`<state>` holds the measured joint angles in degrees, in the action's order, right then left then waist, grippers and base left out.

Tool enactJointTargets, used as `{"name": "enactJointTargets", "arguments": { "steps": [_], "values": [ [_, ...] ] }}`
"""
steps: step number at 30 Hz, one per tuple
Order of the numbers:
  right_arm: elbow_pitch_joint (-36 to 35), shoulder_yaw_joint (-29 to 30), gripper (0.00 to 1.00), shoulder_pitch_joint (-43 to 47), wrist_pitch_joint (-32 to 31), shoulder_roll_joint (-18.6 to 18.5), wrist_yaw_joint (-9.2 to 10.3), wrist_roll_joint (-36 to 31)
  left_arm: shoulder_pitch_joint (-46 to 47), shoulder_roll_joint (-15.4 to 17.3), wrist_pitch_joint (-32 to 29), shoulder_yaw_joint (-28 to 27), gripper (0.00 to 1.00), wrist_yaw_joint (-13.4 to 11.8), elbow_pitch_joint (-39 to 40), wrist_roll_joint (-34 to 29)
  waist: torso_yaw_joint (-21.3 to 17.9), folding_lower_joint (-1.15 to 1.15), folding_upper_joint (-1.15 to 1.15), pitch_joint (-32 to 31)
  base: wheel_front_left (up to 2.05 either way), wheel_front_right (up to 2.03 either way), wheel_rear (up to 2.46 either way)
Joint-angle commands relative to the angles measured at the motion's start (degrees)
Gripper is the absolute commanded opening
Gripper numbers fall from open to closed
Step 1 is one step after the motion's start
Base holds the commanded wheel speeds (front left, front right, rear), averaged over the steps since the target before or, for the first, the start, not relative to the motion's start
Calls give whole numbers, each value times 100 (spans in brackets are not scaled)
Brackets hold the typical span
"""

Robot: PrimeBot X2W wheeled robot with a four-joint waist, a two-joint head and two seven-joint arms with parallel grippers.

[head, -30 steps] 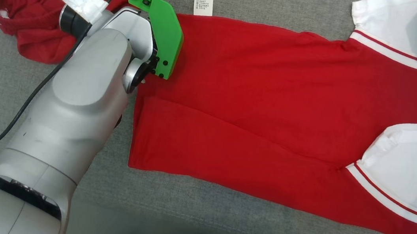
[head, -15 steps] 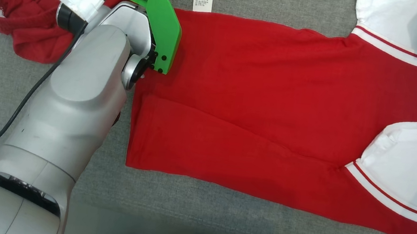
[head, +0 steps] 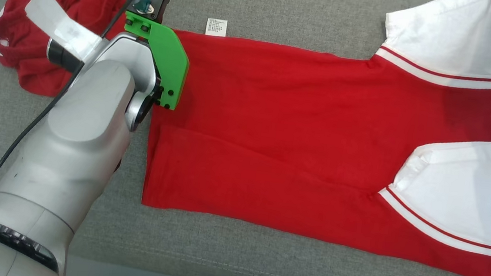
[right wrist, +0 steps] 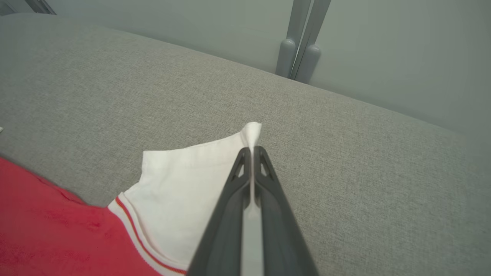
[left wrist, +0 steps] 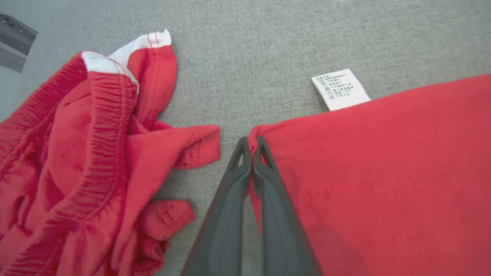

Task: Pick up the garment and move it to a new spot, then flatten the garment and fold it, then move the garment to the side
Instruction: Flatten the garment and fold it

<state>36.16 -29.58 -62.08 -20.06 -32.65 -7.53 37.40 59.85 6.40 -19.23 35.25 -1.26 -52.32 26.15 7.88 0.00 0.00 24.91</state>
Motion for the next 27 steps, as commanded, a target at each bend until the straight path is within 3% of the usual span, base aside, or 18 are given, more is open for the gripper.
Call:
{"name": "enactJointTargets", "arguments": {
  "steps": [1, 13, 20, 27],
  "values": [
    [-180, -45, 0, 236, 34, -147, 8, 152, -145, 88, 60, 36, 0, 15, 20, -28, -180, 0, 0, -325, 0, 0, 0],
    [-2178, -131, 0, 2153, -284, -1292, 8, 1063, -965, 550, 332, 390, 0, 34, 654, -259, -442, 0, 0, -873, 0, 0, 0],
    [-2799, 70, 0, 3072, -515, -1479, 8, 1182, -1554, 913, 649, 625, 0, 2, 1171, -439, -604, 0, 0, -1106, 0, 0, 0],
    [-3139, 297, 0, 3683, -658, -1359, 8, 1088, -2072, 1223, 995, 847, 0, -128, 1536, -674, -677, 0, 0, -1295, 0, 0, 0]
  ]
}}
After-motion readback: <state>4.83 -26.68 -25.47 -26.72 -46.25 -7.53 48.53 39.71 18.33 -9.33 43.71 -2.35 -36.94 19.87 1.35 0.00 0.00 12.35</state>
